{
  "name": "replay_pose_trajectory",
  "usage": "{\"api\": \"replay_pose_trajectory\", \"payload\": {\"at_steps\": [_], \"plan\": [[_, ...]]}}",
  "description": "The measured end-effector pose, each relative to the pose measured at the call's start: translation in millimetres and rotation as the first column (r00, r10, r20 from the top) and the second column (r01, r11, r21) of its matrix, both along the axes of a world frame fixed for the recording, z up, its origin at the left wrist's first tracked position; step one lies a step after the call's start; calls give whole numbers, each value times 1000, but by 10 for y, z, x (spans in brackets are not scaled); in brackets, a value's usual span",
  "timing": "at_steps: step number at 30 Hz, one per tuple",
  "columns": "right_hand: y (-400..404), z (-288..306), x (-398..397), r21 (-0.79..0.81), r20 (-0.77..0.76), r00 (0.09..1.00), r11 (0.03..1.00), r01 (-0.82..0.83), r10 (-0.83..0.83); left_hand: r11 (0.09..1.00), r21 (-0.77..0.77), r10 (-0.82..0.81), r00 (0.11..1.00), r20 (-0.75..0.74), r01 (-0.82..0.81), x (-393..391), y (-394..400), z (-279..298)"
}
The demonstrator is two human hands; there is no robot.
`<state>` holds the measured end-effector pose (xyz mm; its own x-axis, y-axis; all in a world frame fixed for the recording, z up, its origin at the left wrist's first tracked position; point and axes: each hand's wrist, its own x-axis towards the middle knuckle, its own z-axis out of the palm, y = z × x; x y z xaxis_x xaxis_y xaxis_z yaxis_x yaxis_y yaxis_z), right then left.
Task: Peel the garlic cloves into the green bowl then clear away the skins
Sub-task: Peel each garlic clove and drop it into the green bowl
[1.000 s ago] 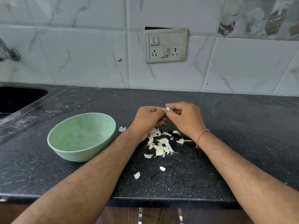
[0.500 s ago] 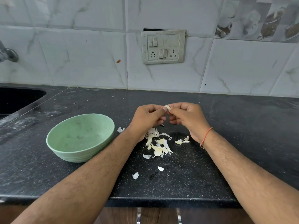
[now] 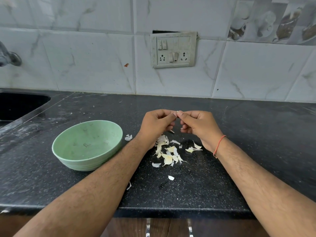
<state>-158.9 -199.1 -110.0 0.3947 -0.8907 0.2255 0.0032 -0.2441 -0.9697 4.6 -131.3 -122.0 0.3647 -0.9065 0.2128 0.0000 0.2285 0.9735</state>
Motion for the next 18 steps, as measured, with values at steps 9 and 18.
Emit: {"api": "replay_pose_trajectory", "payload": {"at_steps": [9, 18], "plan": [[-42, -31, -8, -36, -121, 992, 999, -30, 26, 989, -109, 138, 902, 408, -102, -4, -4, -33], [-54, -25, -36, -488, -320, 899, 865, 115, -300, 881, -48, 277, 431, 859, -471, 96, 18, -12]]}}
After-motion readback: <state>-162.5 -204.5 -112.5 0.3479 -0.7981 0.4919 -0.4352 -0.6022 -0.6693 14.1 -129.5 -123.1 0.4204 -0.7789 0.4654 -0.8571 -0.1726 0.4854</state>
